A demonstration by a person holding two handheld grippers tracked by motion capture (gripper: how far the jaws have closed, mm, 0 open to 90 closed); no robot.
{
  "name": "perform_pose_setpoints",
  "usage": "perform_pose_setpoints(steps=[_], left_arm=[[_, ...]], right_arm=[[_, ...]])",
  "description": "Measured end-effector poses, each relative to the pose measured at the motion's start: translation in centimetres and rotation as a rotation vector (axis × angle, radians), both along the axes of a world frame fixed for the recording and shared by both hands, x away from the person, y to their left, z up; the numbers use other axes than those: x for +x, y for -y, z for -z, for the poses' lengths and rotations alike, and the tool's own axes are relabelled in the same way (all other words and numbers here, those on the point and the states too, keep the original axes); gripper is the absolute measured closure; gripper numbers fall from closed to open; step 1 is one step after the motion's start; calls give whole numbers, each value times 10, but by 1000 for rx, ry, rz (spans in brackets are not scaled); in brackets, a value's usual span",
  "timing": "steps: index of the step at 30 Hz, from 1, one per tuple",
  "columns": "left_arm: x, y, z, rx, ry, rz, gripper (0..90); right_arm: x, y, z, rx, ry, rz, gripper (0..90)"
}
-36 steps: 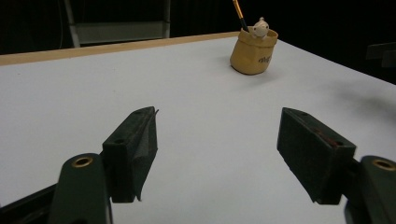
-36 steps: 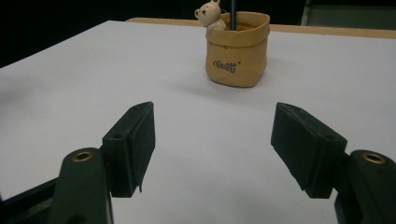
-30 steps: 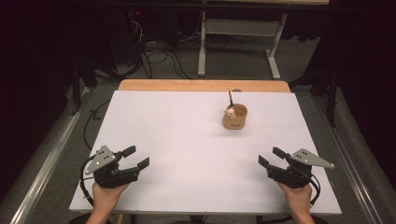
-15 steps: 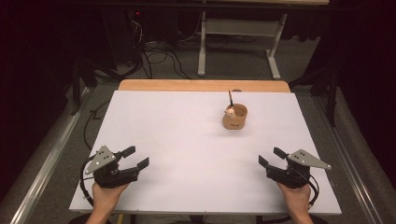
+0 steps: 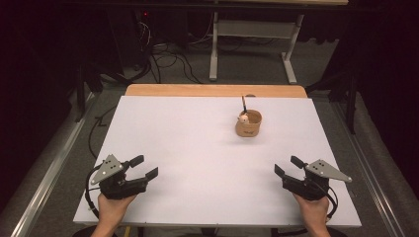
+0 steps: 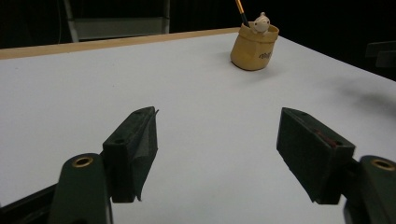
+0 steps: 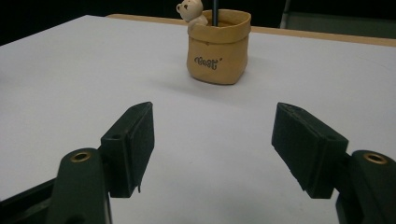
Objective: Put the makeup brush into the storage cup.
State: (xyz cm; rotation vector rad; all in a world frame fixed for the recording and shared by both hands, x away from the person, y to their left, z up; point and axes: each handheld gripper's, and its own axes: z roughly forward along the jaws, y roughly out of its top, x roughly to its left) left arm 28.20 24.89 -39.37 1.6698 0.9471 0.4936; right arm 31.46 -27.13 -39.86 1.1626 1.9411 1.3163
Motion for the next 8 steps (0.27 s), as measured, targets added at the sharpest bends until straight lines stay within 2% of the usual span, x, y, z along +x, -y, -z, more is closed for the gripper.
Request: perform_pose_setpoints(steps=[8], left_arm=[[0,2,0,6,-4,12,297]], right_arm=[[0,1,0,12,0,-4,320]])
